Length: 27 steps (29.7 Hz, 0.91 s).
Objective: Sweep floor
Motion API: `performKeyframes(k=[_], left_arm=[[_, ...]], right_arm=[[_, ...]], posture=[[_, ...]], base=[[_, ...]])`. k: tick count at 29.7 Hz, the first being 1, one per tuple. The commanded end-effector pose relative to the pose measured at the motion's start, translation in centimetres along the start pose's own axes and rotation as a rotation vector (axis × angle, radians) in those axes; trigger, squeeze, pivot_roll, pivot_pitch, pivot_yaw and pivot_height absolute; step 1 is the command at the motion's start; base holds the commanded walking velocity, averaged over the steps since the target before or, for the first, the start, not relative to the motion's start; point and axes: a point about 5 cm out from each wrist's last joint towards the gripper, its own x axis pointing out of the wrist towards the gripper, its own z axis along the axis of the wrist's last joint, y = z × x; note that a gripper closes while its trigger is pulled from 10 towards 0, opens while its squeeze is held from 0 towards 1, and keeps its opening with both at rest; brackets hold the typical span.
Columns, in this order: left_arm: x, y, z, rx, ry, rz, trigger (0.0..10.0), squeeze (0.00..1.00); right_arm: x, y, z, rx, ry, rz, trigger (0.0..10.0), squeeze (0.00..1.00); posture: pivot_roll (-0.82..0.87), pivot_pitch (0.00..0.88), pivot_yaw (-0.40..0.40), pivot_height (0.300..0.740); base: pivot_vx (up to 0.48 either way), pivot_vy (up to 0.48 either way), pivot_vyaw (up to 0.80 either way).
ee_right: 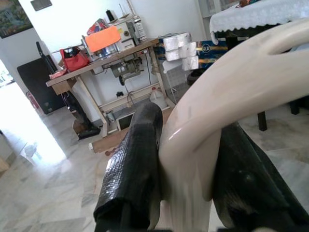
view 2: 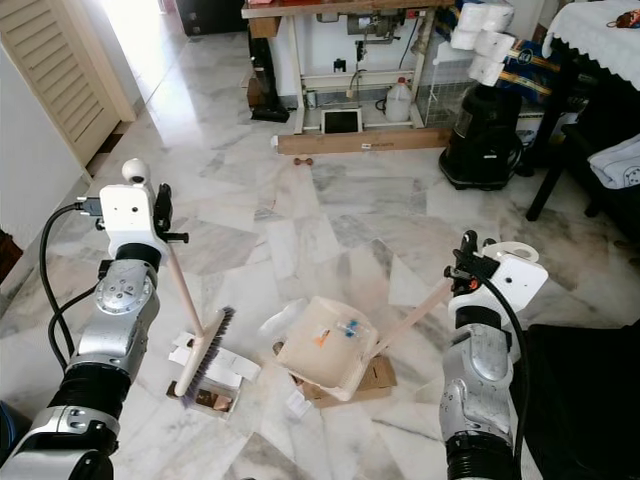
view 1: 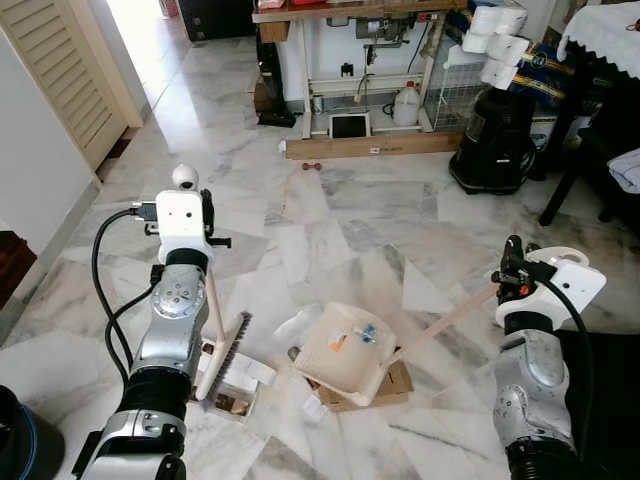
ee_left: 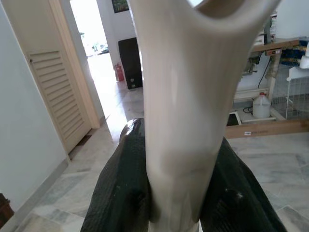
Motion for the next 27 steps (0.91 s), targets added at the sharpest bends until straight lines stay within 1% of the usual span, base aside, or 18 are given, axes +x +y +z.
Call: performKeyframes(k=[1, 5, 9, 12, 17, 18, 20, 27], left_arm=[[0.4, 0.0, 1.6, -0.003, -0.072, 0.005, 10.0, 0.00], [0.4, -0.3, 1.7, -0.007, -0.071, -0.005, 10.0, 0.00], [0.3, -0.5, 1.6, -0.009, -0.064, -0.011, 10.0, 0.00], [0.2, -0.6, 1.5, -0.012, -0.063, -0.012, 10.0, 0.00], [0.0, -0.6, 1.5, -0.012, -0.063, -0.014, 10.0, 0.00], [0.0, -0.6, 1.5, -0.011, -0.062, -0.015, 10.0, 0.00], [0.0, -0.7, 1.5, -0.010, -0.061, -0.017, 10.0, 0.00], [0.1, -1.1, 1.5, -0.008, -0.057, -0.020, 10.0, 0.00]], right_arm=[[0.8, 1.0, 1.9, 0.020, -0.095, 0.021, 10.0, 0.00], [0.8, 1.0, 1.9, 0.033, -0.096, 0.014, 10.0, 0.00], [0.8, 1.4, 1.9, 0.052, -0.101, 0.026, 10.0, 0.00], [0.7, 1.6, 1.8, 0.036, -0.094, 0.030, 10.0, 0.00], [0.6, 1.7, 1.6, 0.036, -0.094, 0.031, 10.0, 0.00], [0.6, 1.7, 1.5, 0.036, -0.093, 0.032, 10.0, 0.00], [0.5, 1.8, 1.5, 0.042, -0.090, 0.036, 10.0, 0.00], [0.6, 2.0, 1.4, 0.056, -0.084, 0.042, 10.0, 0.00]], posture=[[-0.08, 0.000, 0.106, 0.740], [-0.08, 0.000, 0.110, 0.740], [-0.09, 0.000, 0.114, 0.740], [-0.09, 0.000, 0.114, 0.740], [-0.09, 0.000, 0.114, 0.740], [-0.09, 0.000, 0.112, 0.740], [-0.09, 0.000, 0.111, 0.740], [-0.09, 0.000, 0.108, 0.740]], base=[[0.000, 0.000, 0.00], [0.000, 0.000, 0.00], [0.000, 0.271, 0.00], [0.000, 0.355, 0.00], [0.000, 0.382, 0.00], [0.000, 0.420, 0.80], [0.000, 0.420, 0.45], [0.000, 0.422, 0.00]])
